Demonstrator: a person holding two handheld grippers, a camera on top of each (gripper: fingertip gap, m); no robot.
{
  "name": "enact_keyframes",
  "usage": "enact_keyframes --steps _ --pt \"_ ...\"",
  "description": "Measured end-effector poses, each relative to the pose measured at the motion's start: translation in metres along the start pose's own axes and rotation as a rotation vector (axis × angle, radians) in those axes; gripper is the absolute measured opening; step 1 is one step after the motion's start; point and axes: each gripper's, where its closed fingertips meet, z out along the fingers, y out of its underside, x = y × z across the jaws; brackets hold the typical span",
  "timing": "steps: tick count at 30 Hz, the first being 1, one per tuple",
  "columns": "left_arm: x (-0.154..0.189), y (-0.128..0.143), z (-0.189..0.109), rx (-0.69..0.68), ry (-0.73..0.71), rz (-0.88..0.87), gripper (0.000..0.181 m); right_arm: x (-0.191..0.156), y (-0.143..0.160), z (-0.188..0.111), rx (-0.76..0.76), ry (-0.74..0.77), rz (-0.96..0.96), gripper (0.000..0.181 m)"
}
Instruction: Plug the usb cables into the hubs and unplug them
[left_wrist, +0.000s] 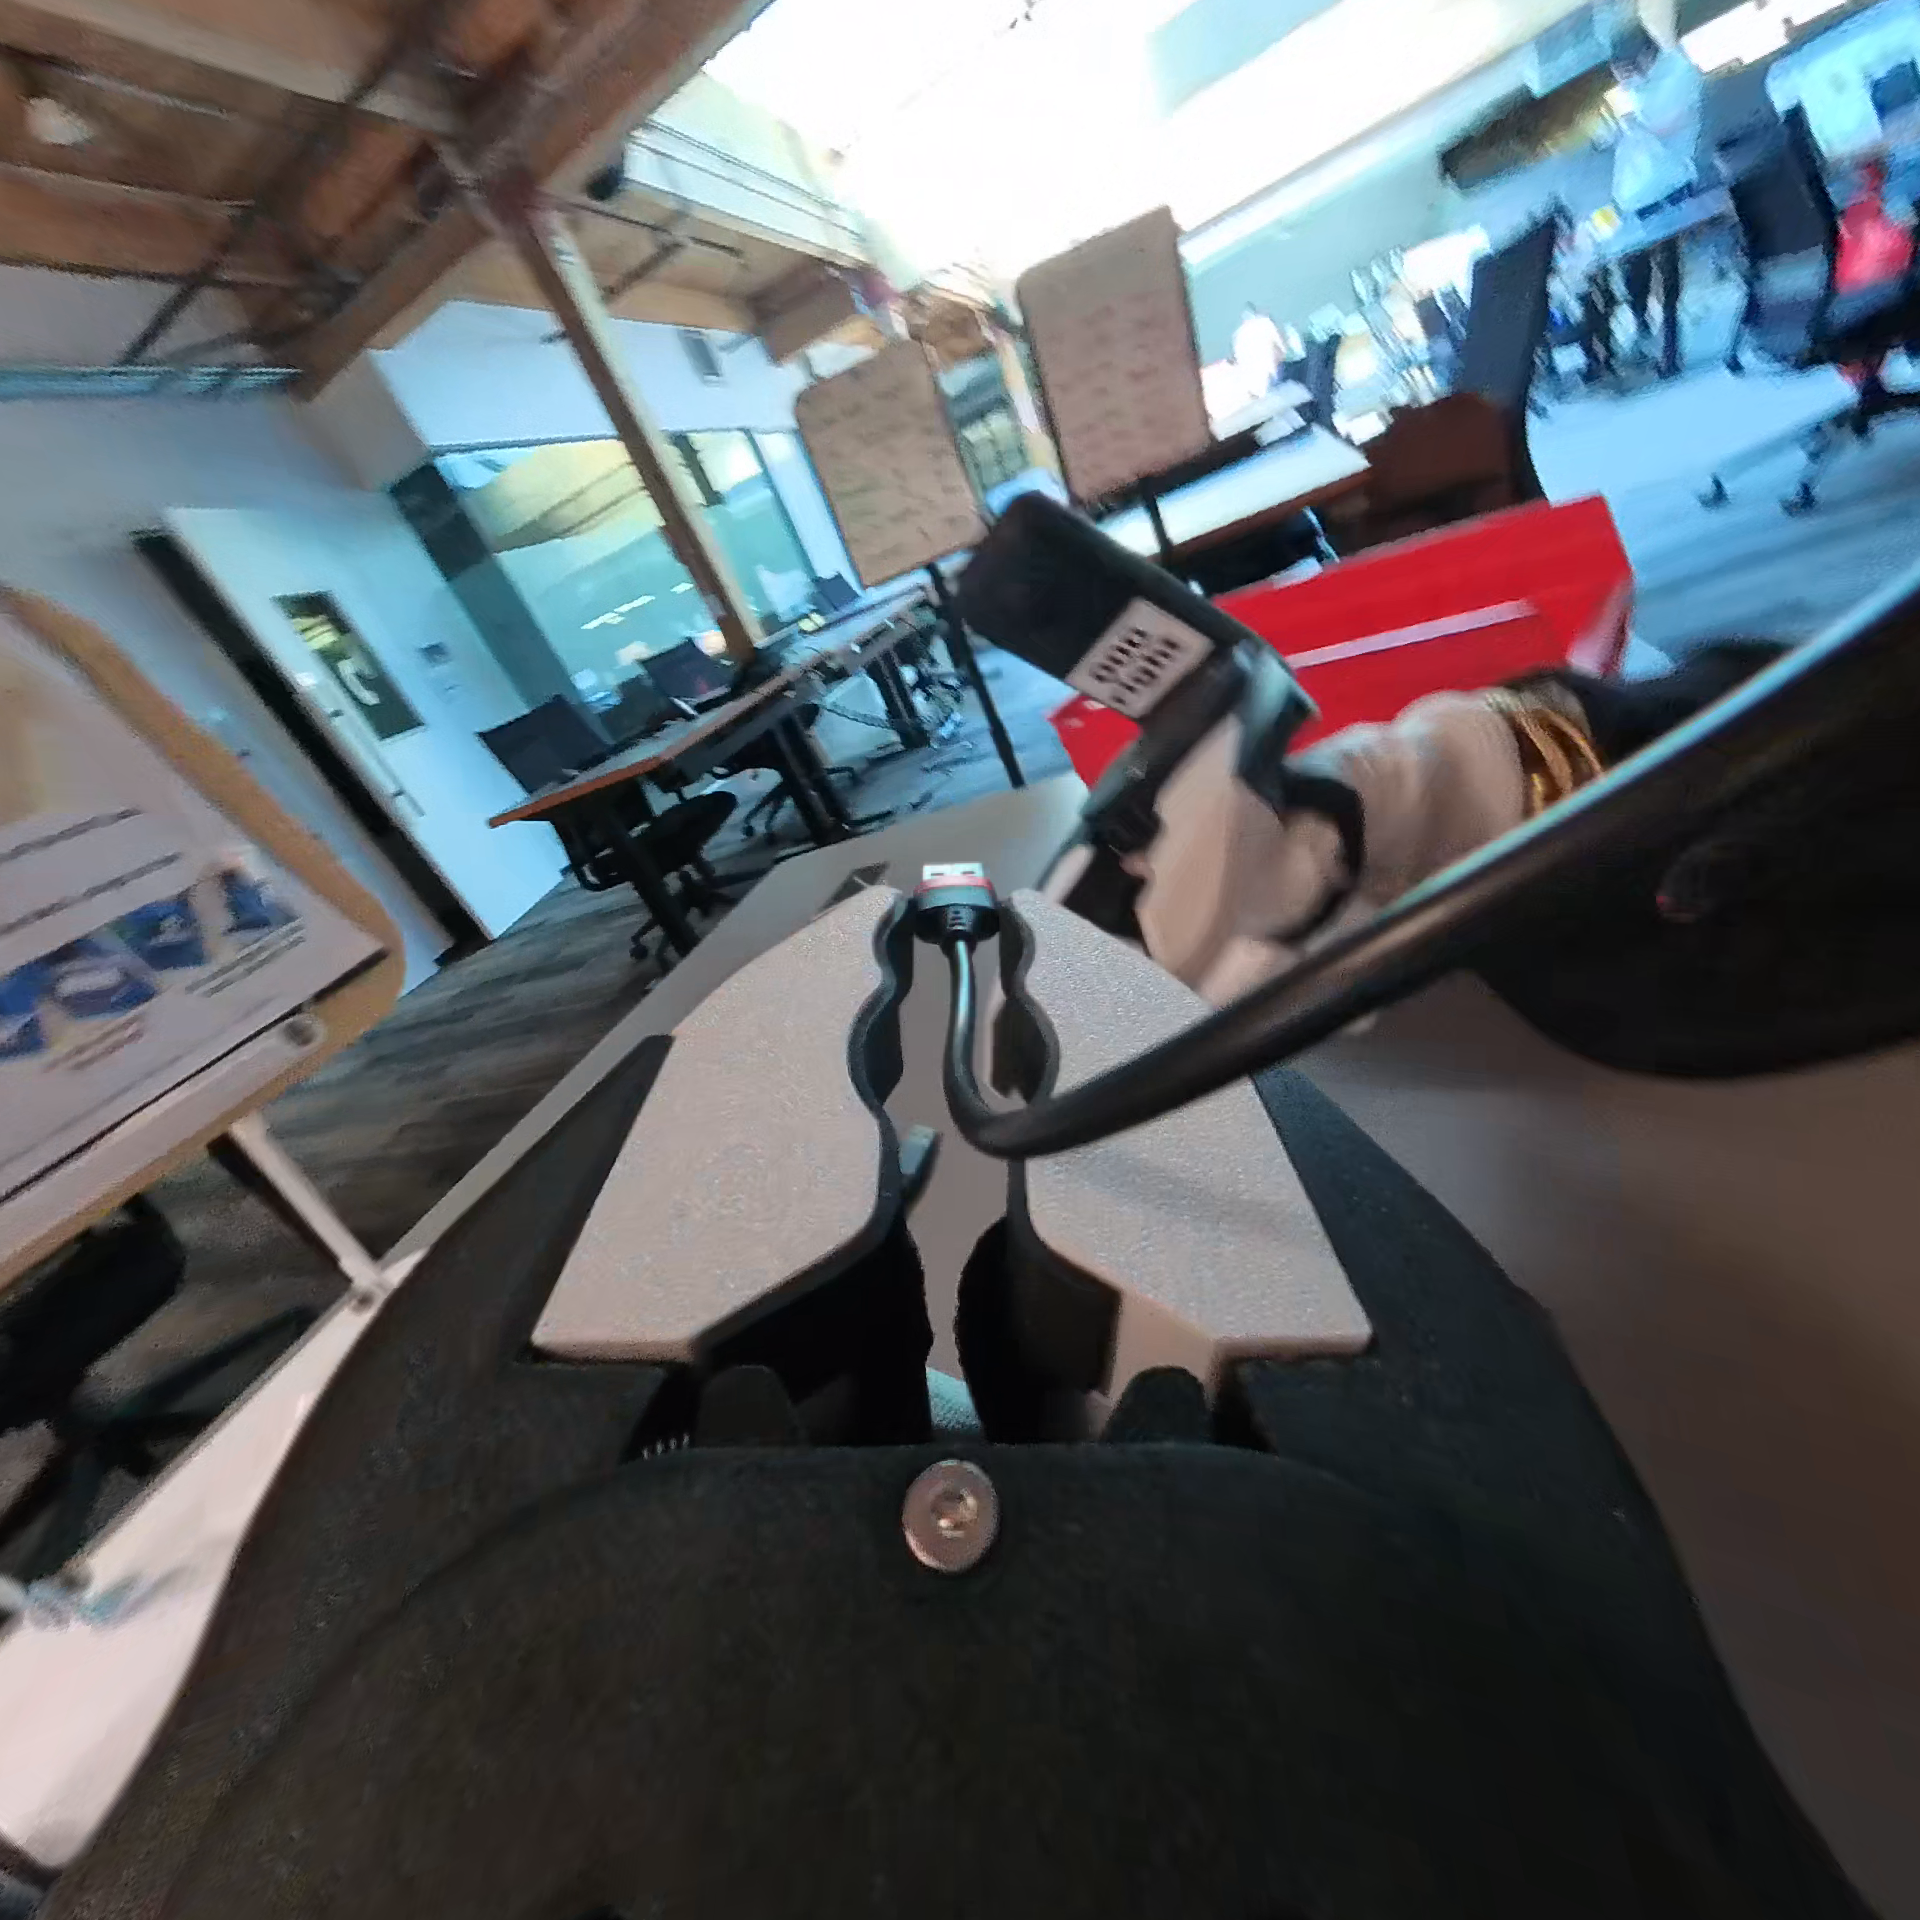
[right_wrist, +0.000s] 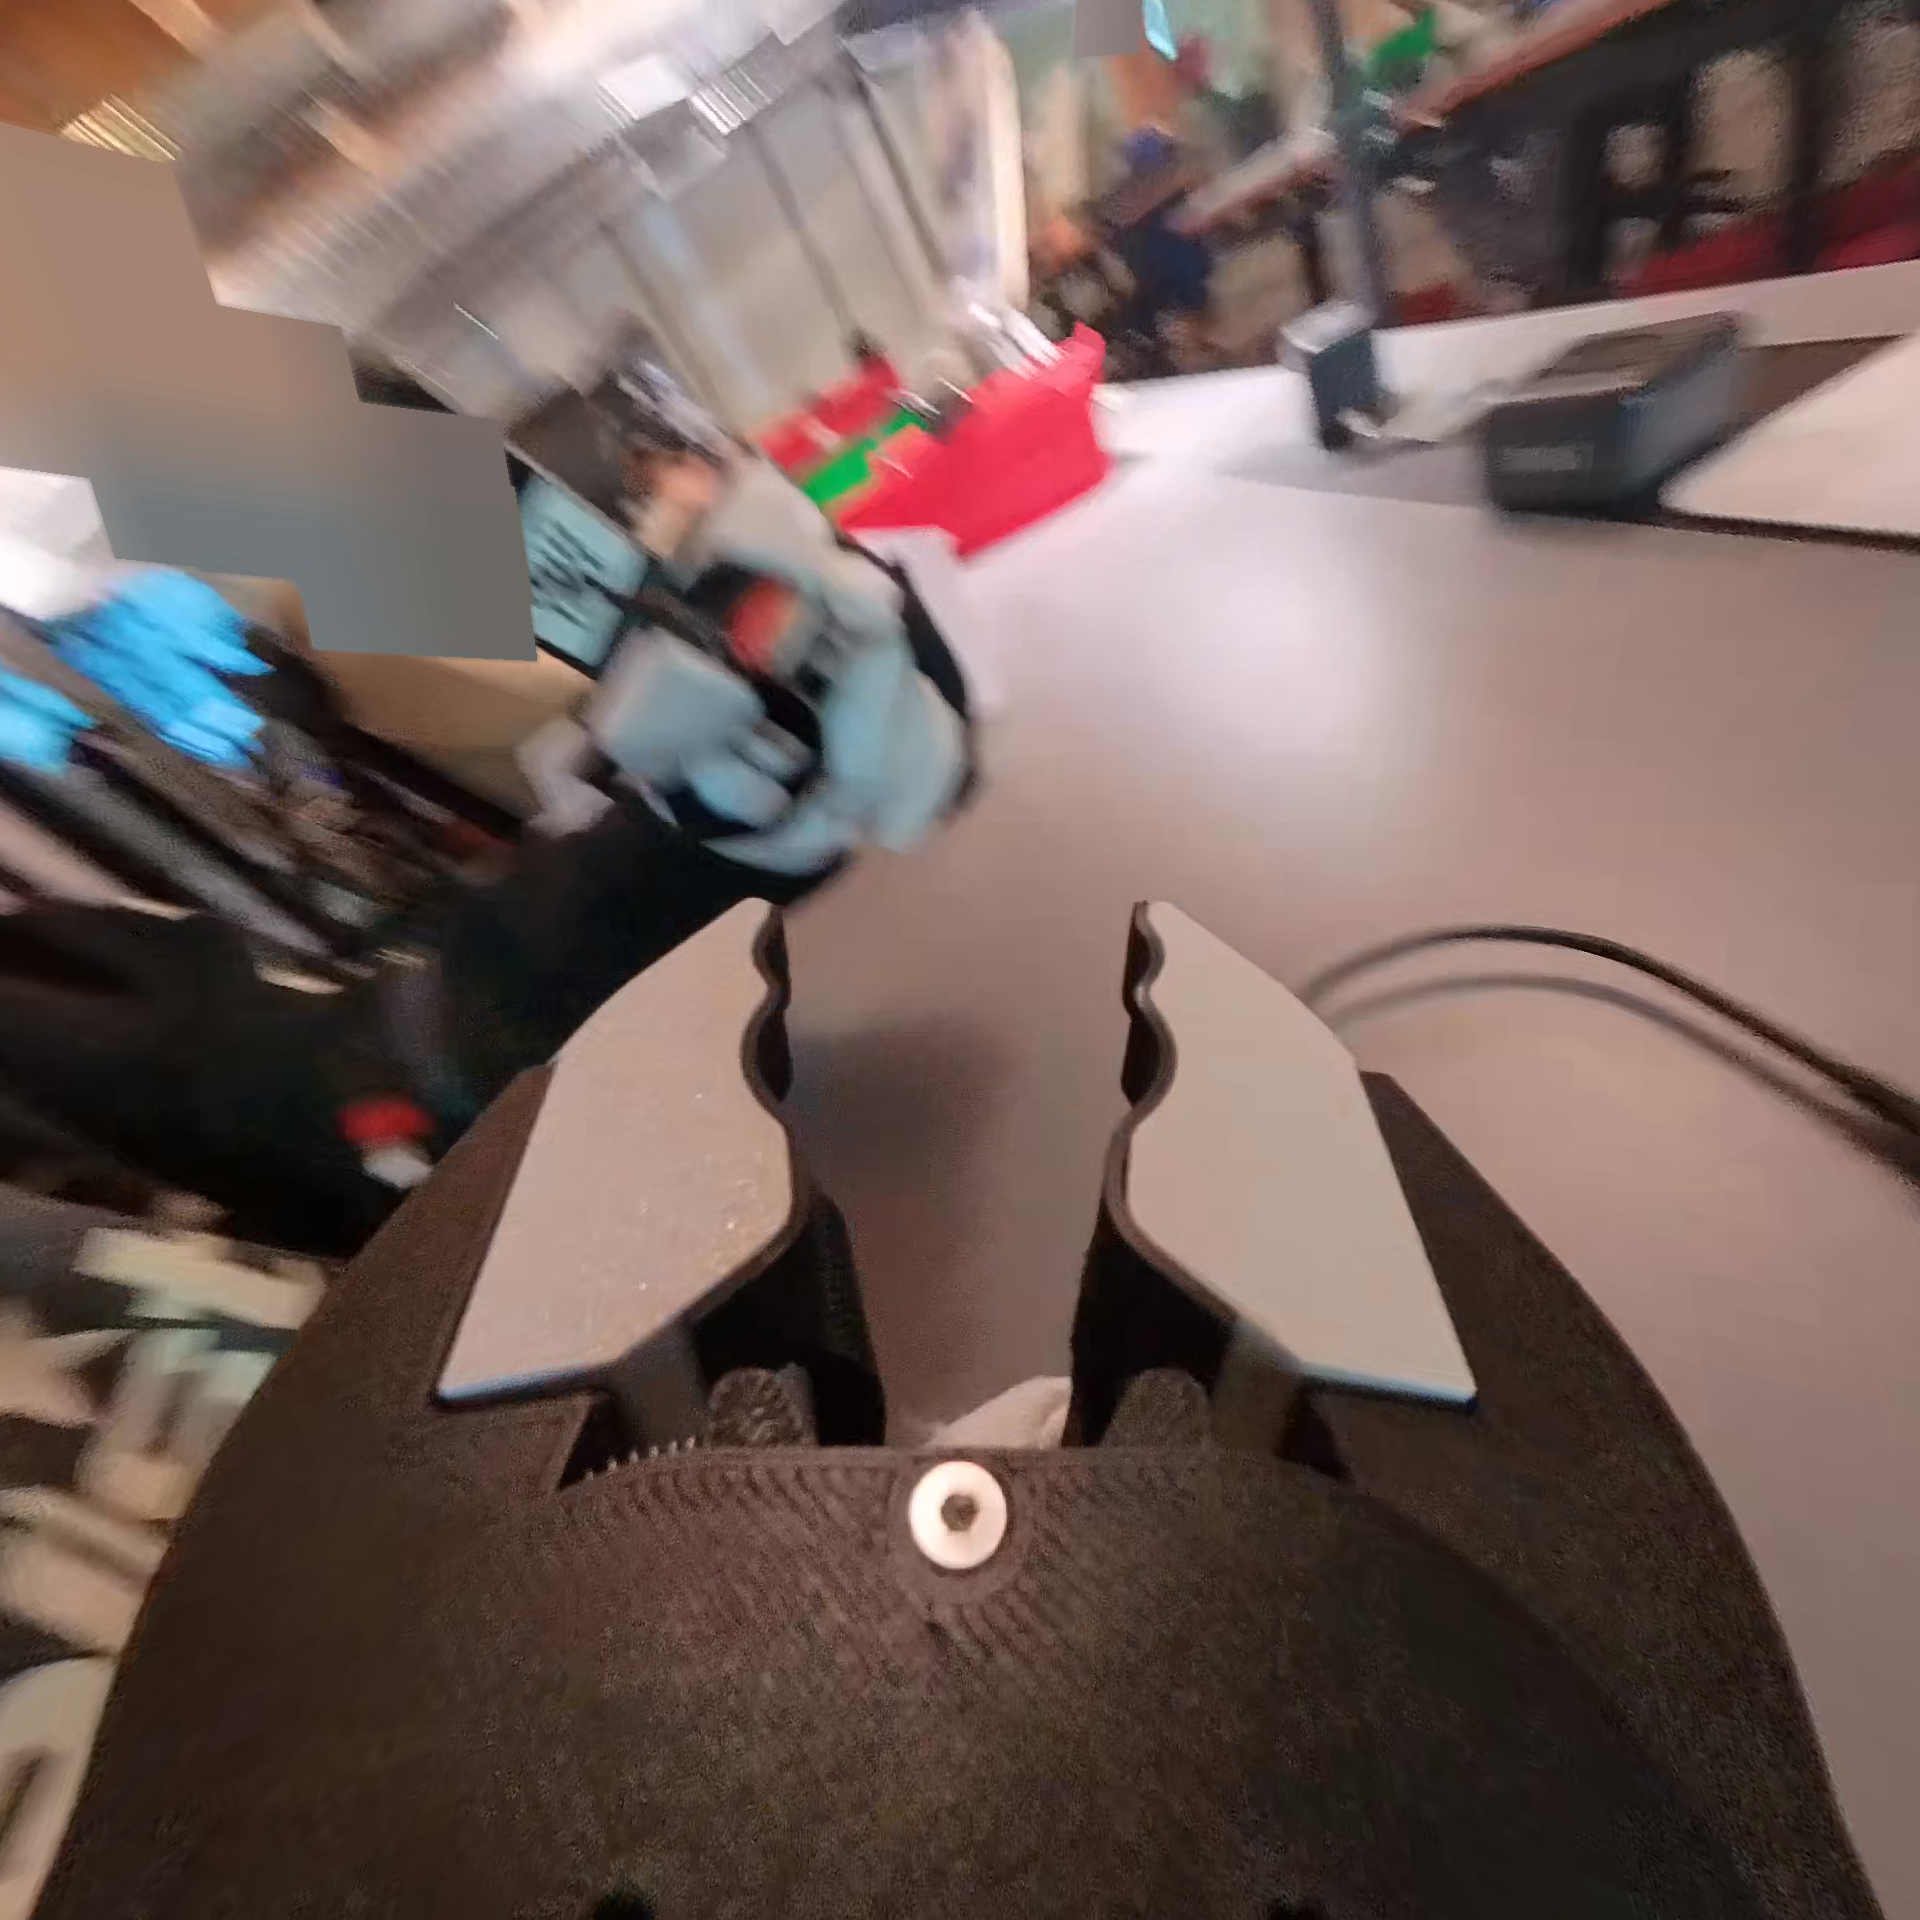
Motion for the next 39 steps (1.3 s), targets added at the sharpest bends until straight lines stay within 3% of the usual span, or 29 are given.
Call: enact_keyframes --steps 3,5,8,11,15,18,24,27,32,39 --pt "-0.022 -0.013 -0.014 0.111 -0.083 -0.127 0.015 0.034 0.035 -0.001 -0.246 0.235 -0.178 0.065" --pt "-0.032 -0.023 -0.024 0.205 -0.108 -0.207 0.015 0.049 0.065 -0.002 -0.455 0.334 -0.261 0.066" --pt "-0.041 -0.039 -0.038 0.364 -0.099 -0.328 0.015 0.067 0.094 -0.002 -0.643 0.438 -0.326 0.063" --pt "-0.047 -0.047 -0.047 0.469 -0.084 -0.416 0.015 0.068 0.099 0.003 -0.645 0.447 -0.314 0.036" --pt "-0.047 -0.042 -0.044 0.444 -0.095 -0.418 0.015 0.07 0.098 0.001 -0.646 0.466 -0.314 0.032" --pt "-0.047 -0.037 -0.039 0.408 -0.139 -0.388 0.015 0.069 0.08 0.004 -0.536 0.483 -0.338 0.031" --pt "-0.037 -0.008 -0.016 0.105 -0.272 -0.06 0.015 0.038 0.002 -0.005 -0.021 0.365 -0.234 0.031" --pt "-0.026 -0.006 -0.004 0.05 -0.286 0.042 0.015 0.03 -0.023 -0.018 0.173 0.304 -0.18 0.031" --pt "-0.017 -0.002 0.007 -0.031 -0.329 0.188 0.015 0.019 -0.043 -0.029 0.316 0.287 -0.235 0.031" --pt "-0.006 -0.002 0.015 -0.082 -0.326 0.327 0.015 0.005 -0.049 -0.029 0.338 0.317 -0.349 0.031"
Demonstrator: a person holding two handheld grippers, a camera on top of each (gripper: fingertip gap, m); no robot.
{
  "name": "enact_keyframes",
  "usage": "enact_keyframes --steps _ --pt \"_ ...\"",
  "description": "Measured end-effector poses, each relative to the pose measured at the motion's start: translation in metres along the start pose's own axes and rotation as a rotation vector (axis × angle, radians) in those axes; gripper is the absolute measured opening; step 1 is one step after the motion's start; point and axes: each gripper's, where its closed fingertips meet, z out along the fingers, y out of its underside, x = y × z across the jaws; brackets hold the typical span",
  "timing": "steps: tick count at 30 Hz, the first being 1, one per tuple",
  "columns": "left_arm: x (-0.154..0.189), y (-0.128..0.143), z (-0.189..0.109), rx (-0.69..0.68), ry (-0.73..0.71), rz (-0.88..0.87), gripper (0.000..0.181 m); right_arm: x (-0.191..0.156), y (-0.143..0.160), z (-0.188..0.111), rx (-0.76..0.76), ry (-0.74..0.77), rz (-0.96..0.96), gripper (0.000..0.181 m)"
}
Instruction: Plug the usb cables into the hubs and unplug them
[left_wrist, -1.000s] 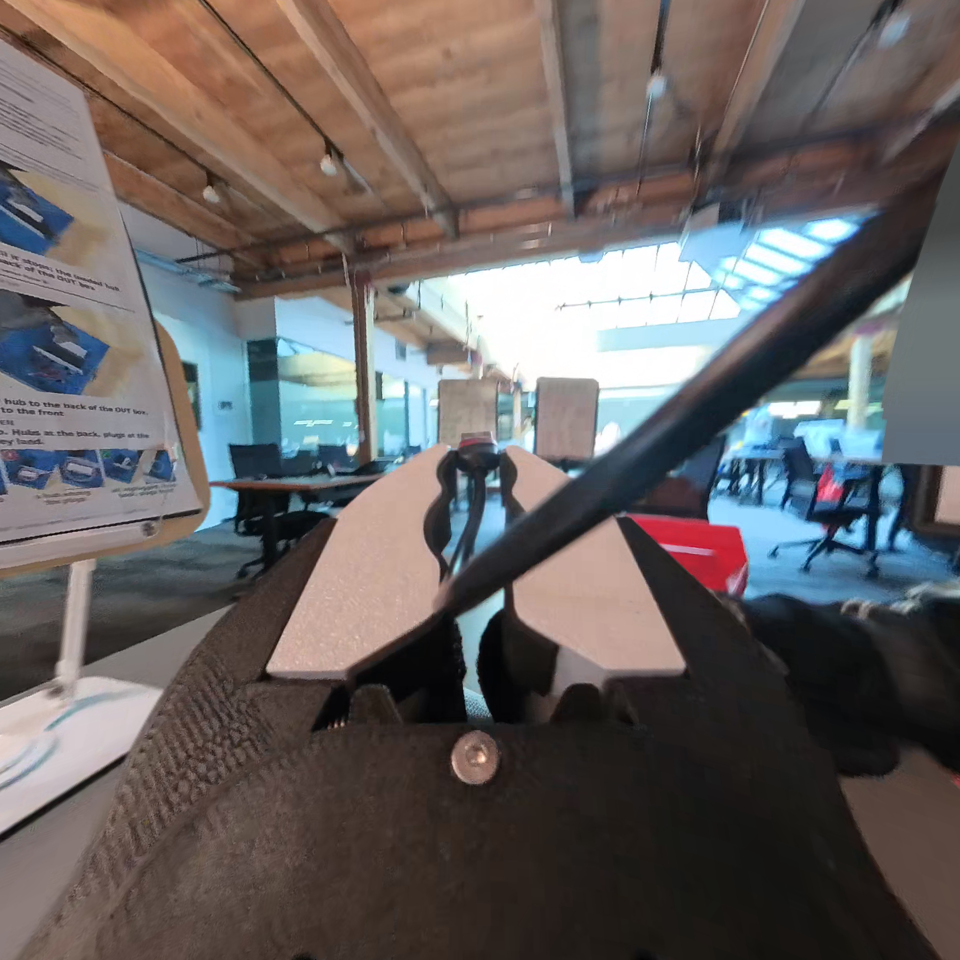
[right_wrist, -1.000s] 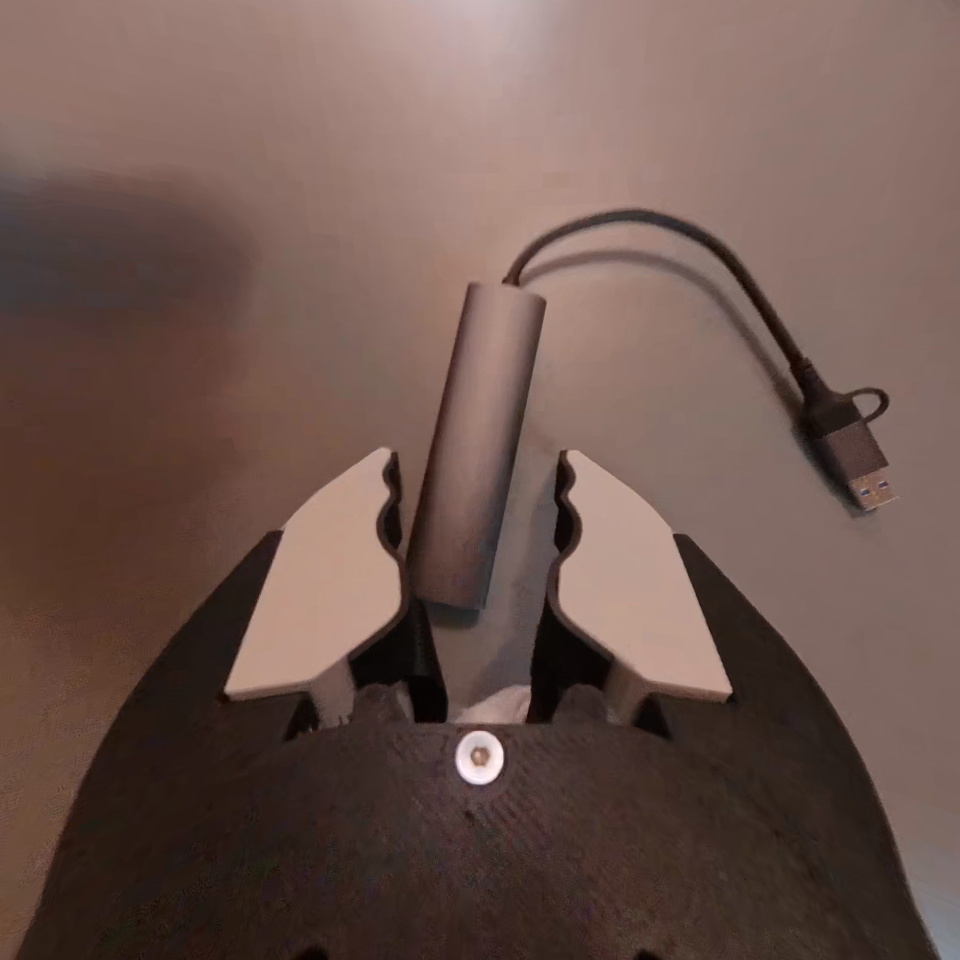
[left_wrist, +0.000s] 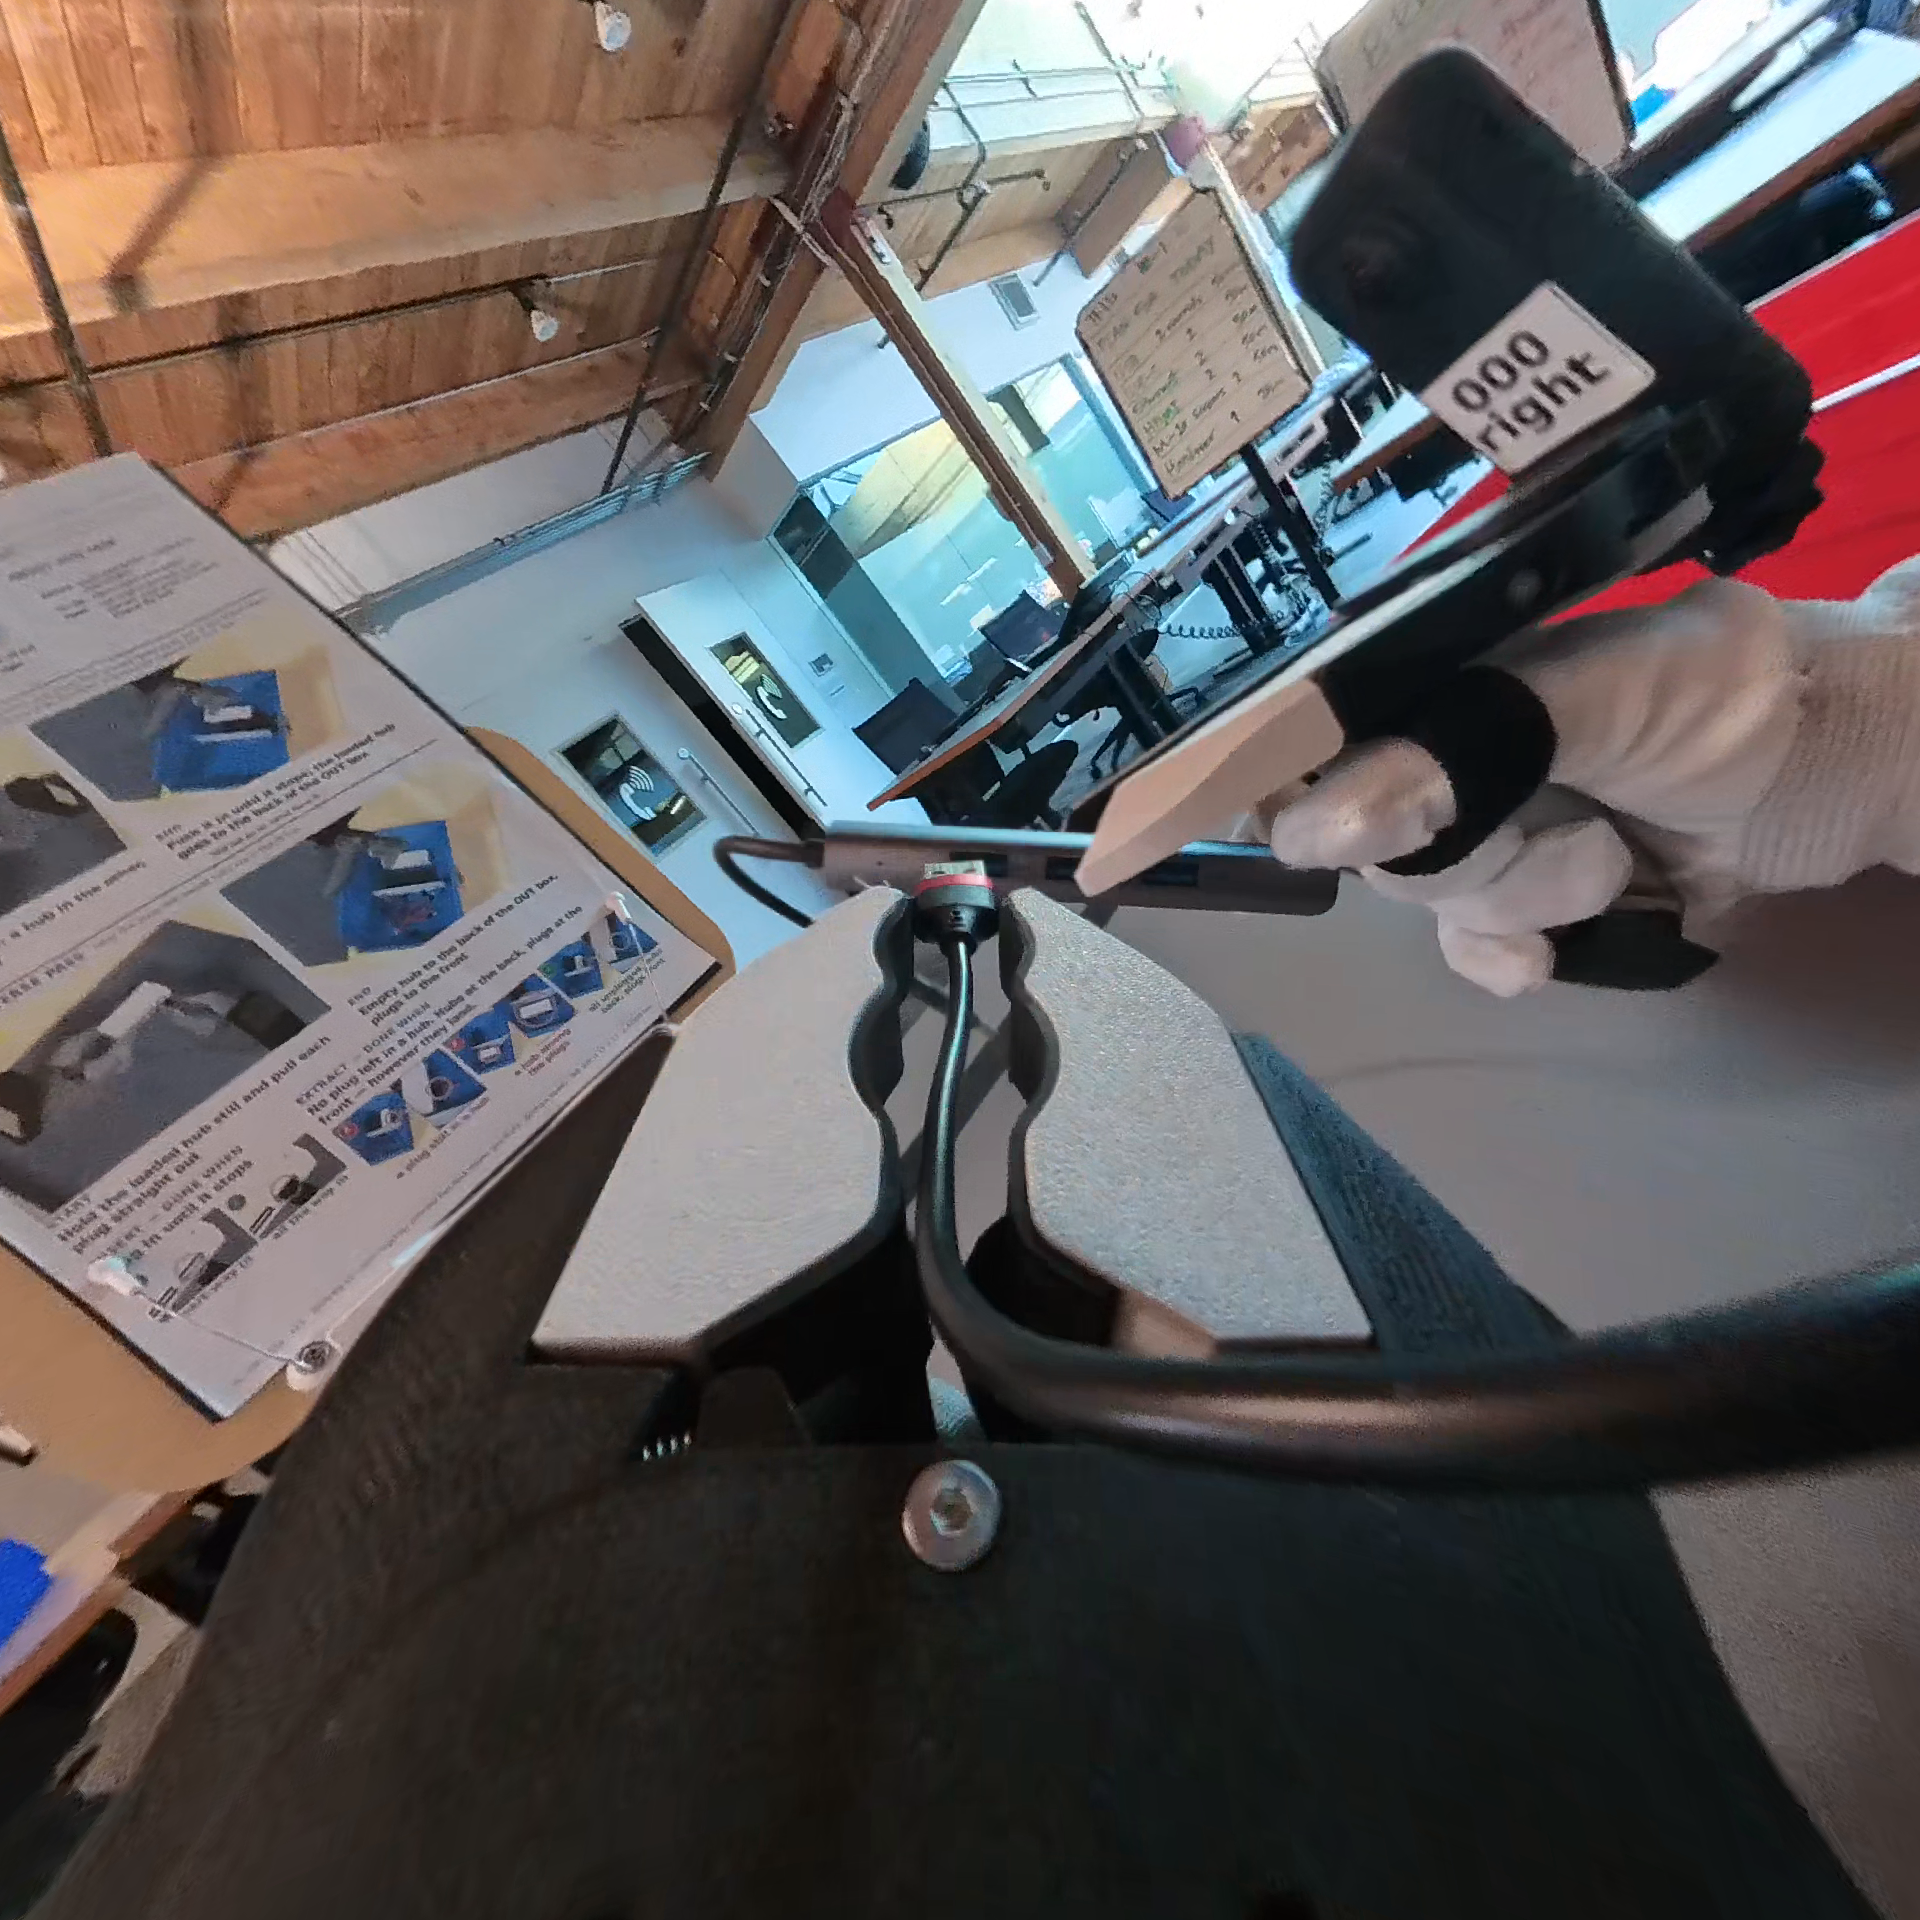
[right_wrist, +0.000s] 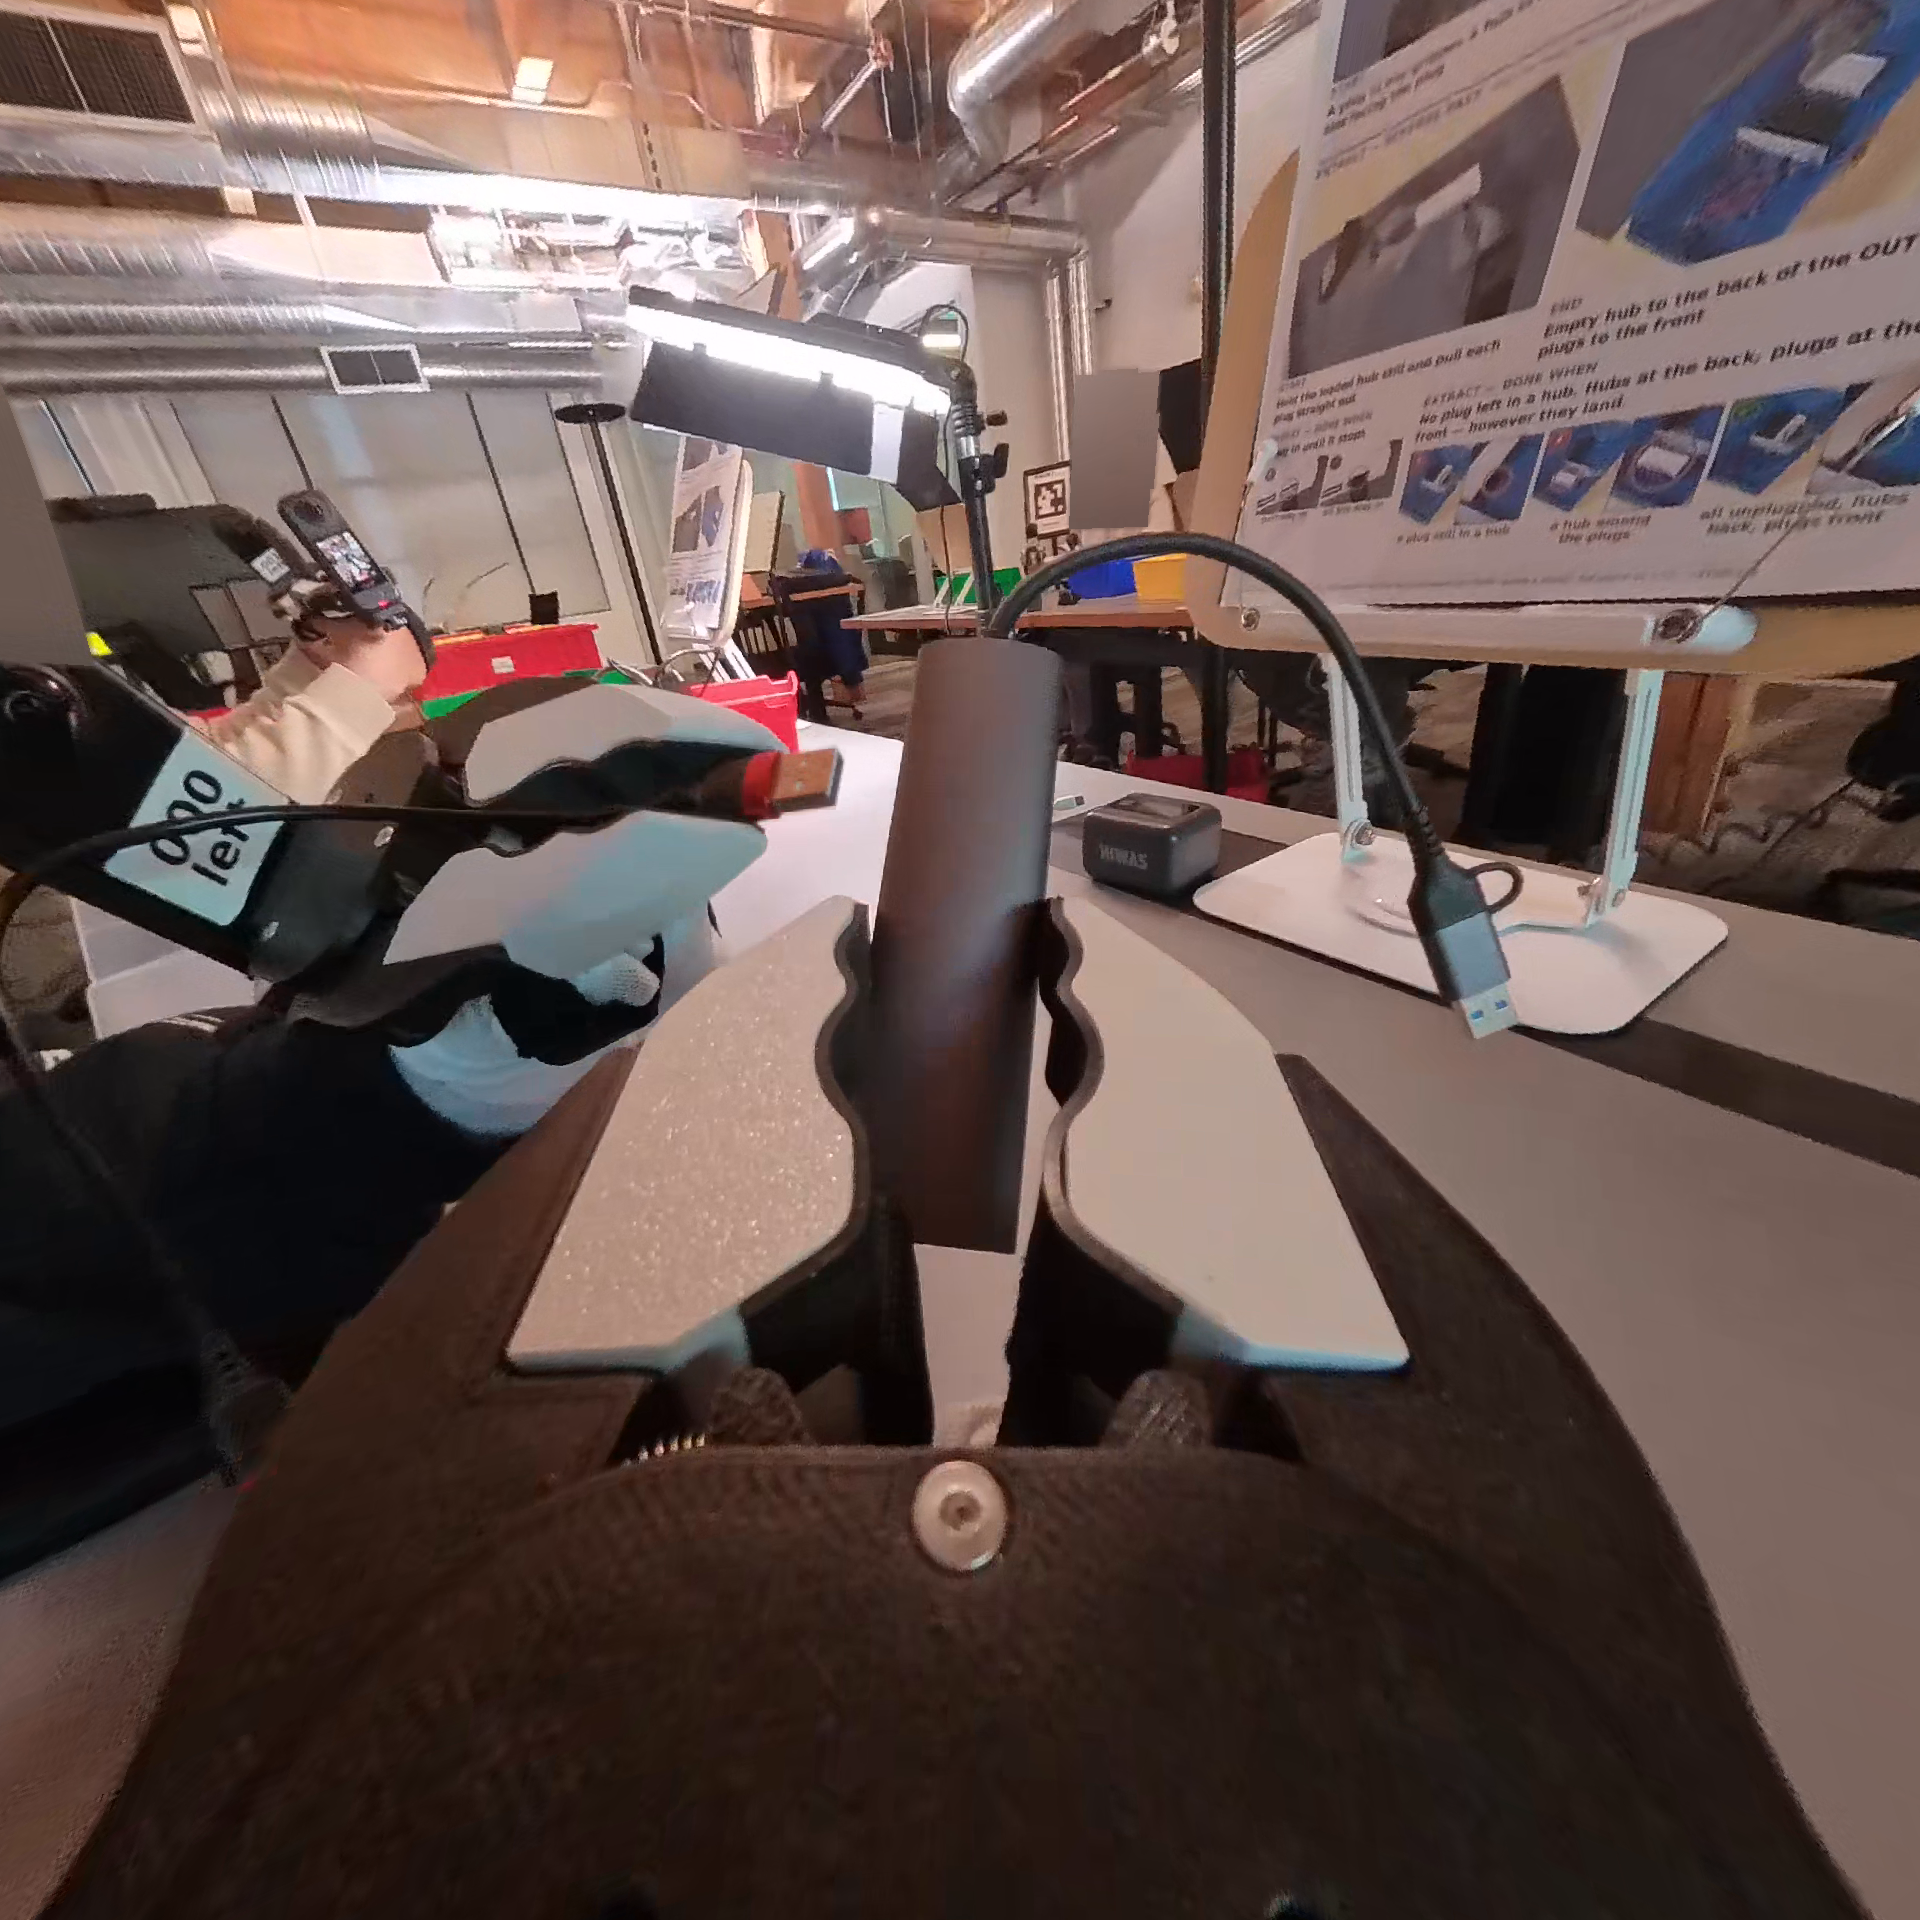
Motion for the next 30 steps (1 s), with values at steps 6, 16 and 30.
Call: enact_keyframes --steps 6,16,30 --pt "0.006 0.007 0.003 -0.048 0.007 0.096 0.015 -0.003 0.002 0.001 -0.03 0.01 -0.059 0.031" --pt "0.006 0.01 0.005 -0.07 -0.006 0.094 0.015 -0.004 0.003 0.002 -0.058 0.066 -0.199 0.031" --pt "0.006 0.011 0.005 -0.078 0.007 0.045 0.015 -0.008 0.0 0.001 -0.067 0.135 -0.428 0.031"
